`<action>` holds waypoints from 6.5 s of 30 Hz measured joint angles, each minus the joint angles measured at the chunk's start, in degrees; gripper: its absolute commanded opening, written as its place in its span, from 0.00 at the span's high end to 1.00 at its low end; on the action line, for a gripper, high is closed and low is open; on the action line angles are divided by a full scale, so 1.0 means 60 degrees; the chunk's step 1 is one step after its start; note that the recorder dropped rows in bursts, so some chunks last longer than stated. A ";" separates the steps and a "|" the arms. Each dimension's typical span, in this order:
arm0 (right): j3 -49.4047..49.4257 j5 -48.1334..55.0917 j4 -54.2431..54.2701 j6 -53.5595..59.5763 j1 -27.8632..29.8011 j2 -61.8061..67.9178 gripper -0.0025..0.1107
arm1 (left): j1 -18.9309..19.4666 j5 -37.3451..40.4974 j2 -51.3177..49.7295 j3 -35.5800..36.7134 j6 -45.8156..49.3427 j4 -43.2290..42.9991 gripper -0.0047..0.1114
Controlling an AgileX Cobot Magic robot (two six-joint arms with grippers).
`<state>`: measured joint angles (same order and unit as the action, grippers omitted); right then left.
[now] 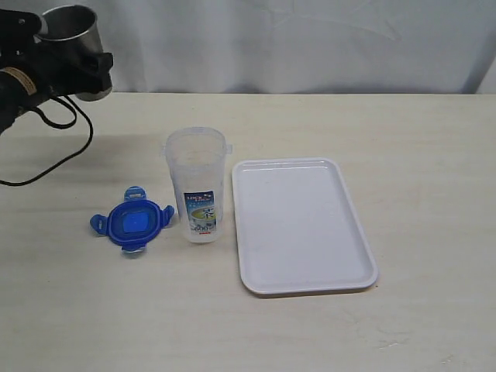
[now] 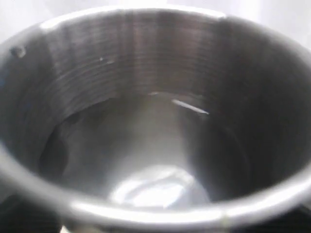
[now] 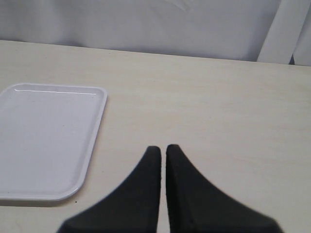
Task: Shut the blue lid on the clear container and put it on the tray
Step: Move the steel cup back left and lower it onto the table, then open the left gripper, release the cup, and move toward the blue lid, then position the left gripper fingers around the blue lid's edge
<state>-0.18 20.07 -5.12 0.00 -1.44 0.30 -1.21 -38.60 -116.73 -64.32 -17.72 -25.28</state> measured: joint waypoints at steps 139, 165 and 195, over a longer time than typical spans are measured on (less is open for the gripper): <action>0.0000 0.0000 0.0000 0.0000 0.0000 0.0000 0.94 | -0.0476 0.7952 0.2318 0.2114 -0.2006 -0.0268 0.26; 0.0000 0.0000 0.0000 0.0000 0.0000 0.0000 0.94 | -0.1253 1.2247 0.2335 0.1386 0.0946 0.5653 0.43; 0.0000 0.0000 0.0000 0.0000 0.0000 0.0000 0.94 | -0.1253 1.0663 0.0875 0.1442 0.4472 0.9080 0.43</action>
<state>-0.18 20.07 -5.12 0.00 -1.44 0.30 -8.73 25.38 -111.48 -55.67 9.11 29.20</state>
